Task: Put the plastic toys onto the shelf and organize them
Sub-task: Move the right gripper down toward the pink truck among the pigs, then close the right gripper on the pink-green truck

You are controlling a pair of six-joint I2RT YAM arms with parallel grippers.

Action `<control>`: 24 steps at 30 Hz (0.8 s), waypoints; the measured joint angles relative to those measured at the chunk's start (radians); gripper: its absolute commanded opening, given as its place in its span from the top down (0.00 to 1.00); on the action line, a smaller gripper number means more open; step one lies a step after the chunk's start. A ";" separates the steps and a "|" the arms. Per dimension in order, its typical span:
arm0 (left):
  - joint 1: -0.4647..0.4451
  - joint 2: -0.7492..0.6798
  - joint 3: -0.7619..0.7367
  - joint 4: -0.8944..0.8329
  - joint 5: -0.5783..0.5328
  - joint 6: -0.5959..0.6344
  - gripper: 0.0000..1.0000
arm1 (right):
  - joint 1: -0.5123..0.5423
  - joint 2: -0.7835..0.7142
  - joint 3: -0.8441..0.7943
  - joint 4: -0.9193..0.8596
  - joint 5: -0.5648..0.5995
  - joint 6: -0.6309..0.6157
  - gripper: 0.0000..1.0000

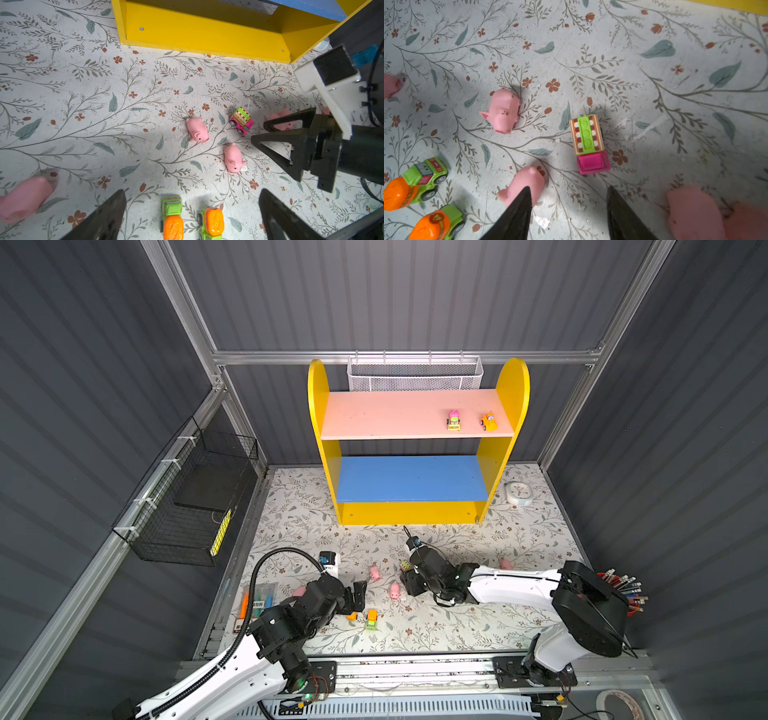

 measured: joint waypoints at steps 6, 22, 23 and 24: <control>0.000 0.011 0.000 0.001 -0.003 0.001 0.00 | 0.001 0.064 0.000 0.055 0.036 -0.027 0.42; 0.000 0.045 0.000 0.027 -0.002 0.011 0.00 | 0.001 0.150 -0.025 0.255 0.083 -0.086 0.45; 0.000 0.045 0.000 0.029 -0.003 0.011 0.00 | 0.001 0.153 -0.029 0.264 0.083 -0.086 0.46; 0.000 0.045 0.000 0.030 -0.003 0.011 0.00 | 0.001 0.156 -0.032 0.274 0.084 -0.087 0.46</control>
